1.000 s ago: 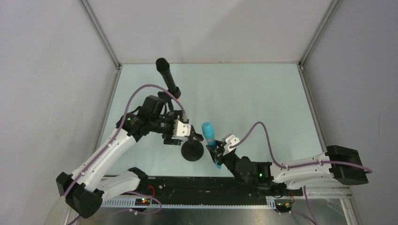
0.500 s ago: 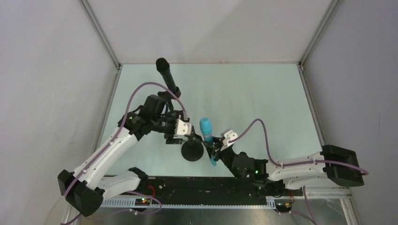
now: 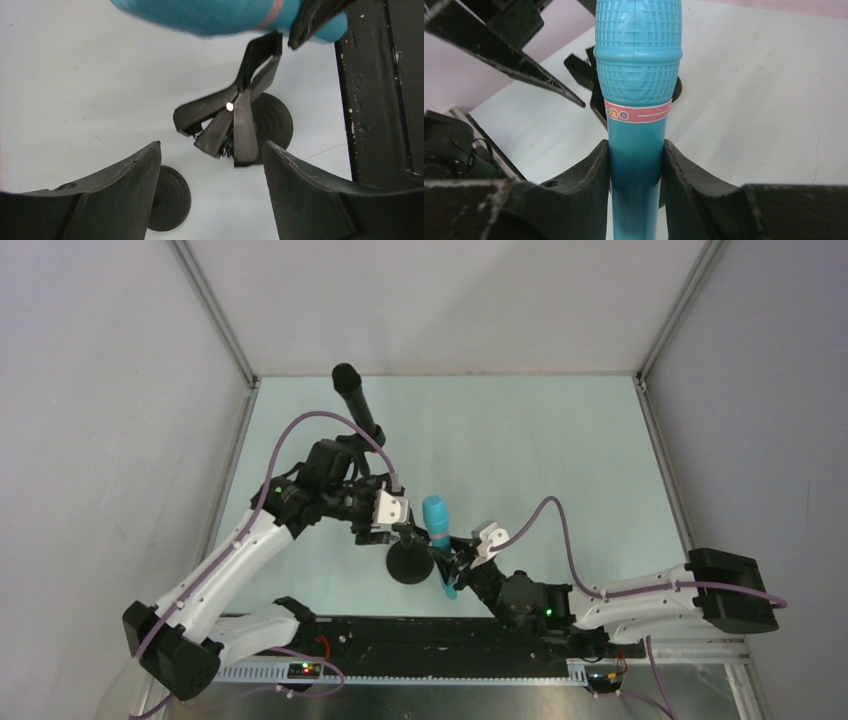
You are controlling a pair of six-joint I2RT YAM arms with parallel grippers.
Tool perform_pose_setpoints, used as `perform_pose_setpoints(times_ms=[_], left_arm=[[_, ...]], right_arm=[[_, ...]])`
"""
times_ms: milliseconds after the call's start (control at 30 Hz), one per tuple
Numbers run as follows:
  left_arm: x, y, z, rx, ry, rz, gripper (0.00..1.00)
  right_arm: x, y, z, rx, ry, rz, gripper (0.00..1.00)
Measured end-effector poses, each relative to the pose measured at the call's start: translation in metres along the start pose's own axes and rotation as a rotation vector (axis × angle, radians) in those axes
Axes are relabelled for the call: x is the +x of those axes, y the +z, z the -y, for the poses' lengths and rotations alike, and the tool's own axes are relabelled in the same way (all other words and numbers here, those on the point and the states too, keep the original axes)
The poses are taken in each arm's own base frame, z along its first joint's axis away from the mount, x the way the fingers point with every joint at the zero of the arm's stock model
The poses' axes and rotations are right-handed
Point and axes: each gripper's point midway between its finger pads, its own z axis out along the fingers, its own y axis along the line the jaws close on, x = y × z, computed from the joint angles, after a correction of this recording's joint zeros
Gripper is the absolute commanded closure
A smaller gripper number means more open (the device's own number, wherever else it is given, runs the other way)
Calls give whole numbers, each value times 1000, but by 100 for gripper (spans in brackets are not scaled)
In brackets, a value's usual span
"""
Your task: Attach the microphones to the stand
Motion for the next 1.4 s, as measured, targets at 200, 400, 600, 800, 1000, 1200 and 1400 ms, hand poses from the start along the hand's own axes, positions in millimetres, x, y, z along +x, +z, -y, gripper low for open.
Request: perform_pose_setpoints(times_ms=[200,400,600,800,1000,1200,1400], left_arm=[[-2,0,0,-1,-14,3,22],[-9,1,7,15,-13,22,24],[-20,2,15,38,-8,49,26],[-32,-9,21,10,-5,79,32],[-28,-15,16,-58,-41,50,26],[-25,-19,7,-125,-102,21,24],[-31,-30,0,-188,-138,22,22]], right_arm=[[17,7,-2,7,-47,-23,100],[0,20,14,70,-8,38,100],[-20,33,23,120,34,106,100],[-24,39,27,136,43,124,100],[-25,43,84,263,85,47,100],[18,39,146,417,108,-189,100],[102,13,165,474,99,-550,100]])
